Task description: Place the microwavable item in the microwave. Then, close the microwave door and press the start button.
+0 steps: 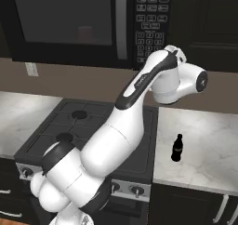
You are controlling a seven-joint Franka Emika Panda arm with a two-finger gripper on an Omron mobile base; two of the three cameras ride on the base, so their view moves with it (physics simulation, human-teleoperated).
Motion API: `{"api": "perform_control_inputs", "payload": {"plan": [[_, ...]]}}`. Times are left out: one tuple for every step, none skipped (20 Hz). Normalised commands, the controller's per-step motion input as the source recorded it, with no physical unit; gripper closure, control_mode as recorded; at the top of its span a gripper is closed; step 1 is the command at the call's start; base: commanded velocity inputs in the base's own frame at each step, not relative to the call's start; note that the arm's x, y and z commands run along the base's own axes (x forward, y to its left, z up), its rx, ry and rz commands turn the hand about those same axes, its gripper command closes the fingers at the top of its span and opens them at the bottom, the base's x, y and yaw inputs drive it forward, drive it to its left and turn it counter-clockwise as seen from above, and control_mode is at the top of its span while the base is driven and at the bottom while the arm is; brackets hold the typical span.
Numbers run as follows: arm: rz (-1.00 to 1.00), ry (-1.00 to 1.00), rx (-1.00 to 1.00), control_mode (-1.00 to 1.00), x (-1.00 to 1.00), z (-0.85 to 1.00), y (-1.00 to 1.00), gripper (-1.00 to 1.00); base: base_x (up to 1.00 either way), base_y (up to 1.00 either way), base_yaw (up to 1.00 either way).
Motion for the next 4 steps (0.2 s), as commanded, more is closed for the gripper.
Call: {"api": "perform_control_inputs", "payload": {"plan": [[0.00, 0.00, 0.00, -1.00, 0.18, -0.20, 0.00, -1.00, 0.00, 0.00, 0.00], [0.00, 0.00, 0.00, -1.00, 0.19, -0.19, 0.00, -1.00, 0.00, 0.00, 0.00], [0.00, 0.00, 0.00, -1.00, 0.17, -0.18, 0.00, -1.00, 0.00, 0.00, 0.00], [0.00, 0.00, 0.00, -1.00, 0.19, -0.19, 0.00, -1.00, 0.00, 0.00, 0.00]]}}
